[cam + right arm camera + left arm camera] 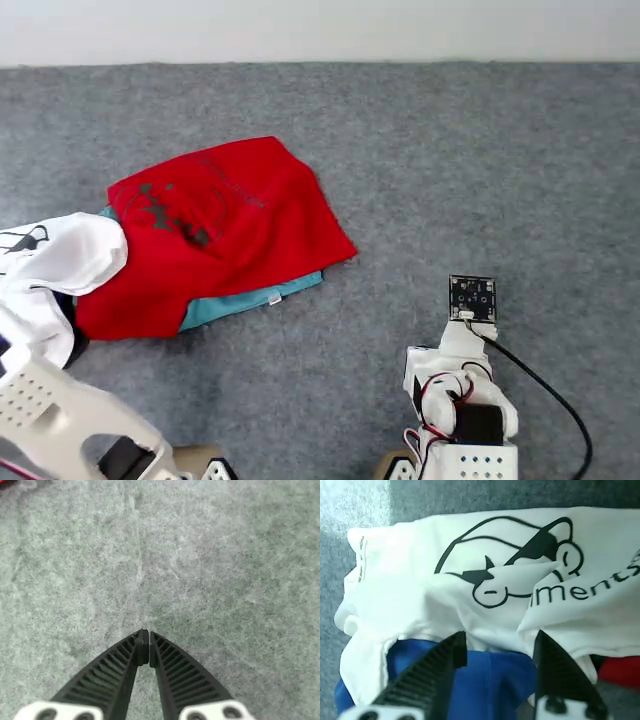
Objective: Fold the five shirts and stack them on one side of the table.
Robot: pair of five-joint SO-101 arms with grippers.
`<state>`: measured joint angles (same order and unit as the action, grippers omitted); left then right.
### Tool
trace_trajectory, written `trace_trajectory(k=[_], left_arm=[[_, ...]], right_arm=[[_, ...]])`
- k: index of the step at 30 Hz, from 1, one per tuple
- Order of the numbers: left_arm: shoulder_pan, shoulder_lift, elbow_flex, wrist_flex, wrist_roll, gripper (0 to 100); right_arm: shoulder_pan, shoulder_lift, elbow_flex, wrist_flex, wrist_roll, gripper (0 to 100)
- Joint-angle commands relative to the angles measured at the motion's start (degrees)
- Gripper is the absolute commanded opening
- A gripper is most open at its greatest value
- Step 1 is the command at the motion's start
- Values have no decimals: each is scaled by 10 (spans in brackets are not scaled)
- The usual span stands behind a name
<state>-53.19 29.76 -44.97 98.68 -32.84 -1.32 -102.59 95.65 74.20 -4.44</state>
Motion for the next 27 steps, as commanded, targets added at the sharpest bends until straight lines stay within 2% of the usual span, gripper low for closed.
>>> trace_trajectory(k=[1, 6, 12, 19, 22, 27], left_arm=[[43, -55, -29, 18, 14, 217], [134, -142, 53, 18, 14, 254], [287, -239, 211, 18, 12, 291], [463, -261, 329, 14, 11, 292], [508, -238, 347, -6, 11, 291], [523, -148, 344, -26, 12, 291]], right_arm=[[-1, -6, 8, 3, -3, 14], [-1, -6, 8, 3, -3, 14], [-1, -6, 8, 3, -3, 14], [-1, -6, 8, 3, -3, 14], [-1, -6, 8, 3, -3, 14], [-1, -6, 8, 3, -3, 14]])
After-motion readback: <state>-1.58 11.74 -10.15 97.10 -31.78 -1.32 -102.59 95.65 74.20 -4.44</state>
